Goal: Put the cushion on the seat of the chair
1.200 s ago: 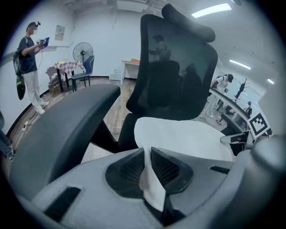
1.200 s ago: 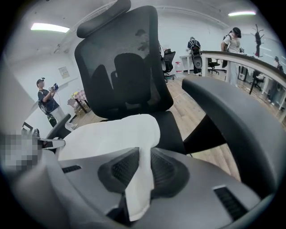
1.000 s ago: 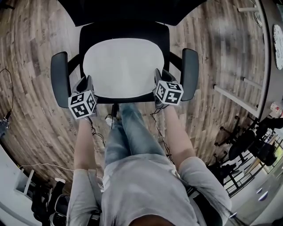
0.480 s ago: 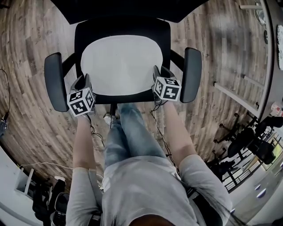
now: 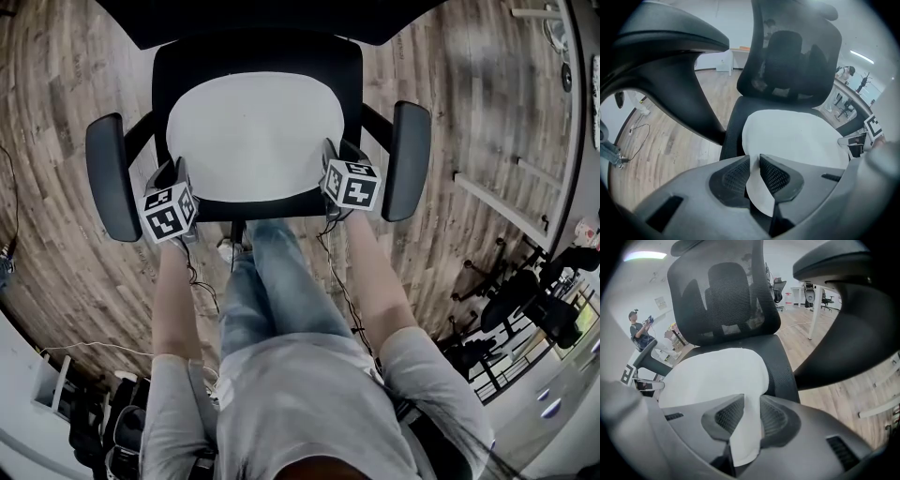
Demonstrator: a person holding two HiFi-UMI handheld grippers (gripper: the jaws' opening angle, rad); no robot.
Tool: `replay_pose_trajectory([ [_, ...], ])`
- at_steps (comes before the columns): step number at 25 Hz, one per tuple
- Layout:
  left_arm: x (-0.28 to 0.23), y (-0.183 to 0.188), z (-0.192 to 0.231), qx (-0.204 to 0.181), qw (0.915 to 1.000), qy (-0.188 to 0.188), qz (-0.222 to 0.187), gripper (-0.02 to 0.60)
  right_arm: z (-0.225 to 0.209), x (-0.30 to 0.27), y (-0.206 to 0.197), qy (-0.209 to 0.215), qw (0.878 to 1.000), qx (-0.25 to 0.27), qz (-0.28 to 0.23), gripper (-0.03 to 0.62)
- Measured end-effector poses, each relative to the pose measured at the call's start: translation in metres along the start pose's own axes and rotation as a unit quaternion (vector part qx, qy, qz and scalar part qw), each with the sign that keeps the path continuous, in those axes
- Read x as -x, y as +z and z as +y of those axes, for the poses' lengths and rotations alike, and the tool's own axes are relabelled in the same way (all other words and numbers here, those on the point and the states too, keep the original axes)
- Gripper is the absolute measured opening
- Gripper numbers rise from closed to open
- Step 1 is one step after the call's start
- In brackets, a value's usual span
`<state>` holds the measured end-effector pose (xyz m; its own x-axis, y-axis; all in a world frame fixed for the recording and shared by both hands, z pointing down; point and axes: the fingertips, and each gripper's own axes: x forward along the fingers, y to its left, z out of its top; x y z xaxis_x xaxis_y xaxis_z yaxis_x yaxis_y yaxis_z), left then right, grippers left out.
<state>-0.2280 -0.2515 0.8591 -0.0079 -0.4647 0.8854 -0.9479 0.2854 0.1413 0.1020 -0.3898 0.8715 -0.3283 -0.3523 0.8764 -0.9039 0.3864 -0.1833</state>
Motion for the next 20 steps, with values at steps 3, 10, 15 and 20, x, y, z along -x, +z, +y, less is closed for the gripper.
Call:
replay_pose_trajectory([
  [3, -0.003, -0.003, 0.001, -0.002, 1.0, 0.003, 0.008, 0.061, -0.001, -0.003, -0.003, -0.004, 1.0, 0.005, -0.002, 0.091],
  [10, 0.005, 0.0, 0.003, -0.031, 0.9993, 0.02, -0.002, 0.091, 0.002, 0.006, 0.001, -0.001, 0.999, 0.0, -0.033, 0.097],
  [15, 0.018, 0.005, -0.001, -0.037, 0.9989, 0.026, -0.016, 0.114, 0.002, 0.018, 0.007, -0.004, 0.999, -0.007, -0.053, 0.122],
  [20, 0.035, 0.013, -0.007, -0.024, 0.9987, 0.026, -0.036, 0.114, 0.0, 0.036, 0.018, -0.012, 0.997, -0.004, -0.076, 0.149],
])
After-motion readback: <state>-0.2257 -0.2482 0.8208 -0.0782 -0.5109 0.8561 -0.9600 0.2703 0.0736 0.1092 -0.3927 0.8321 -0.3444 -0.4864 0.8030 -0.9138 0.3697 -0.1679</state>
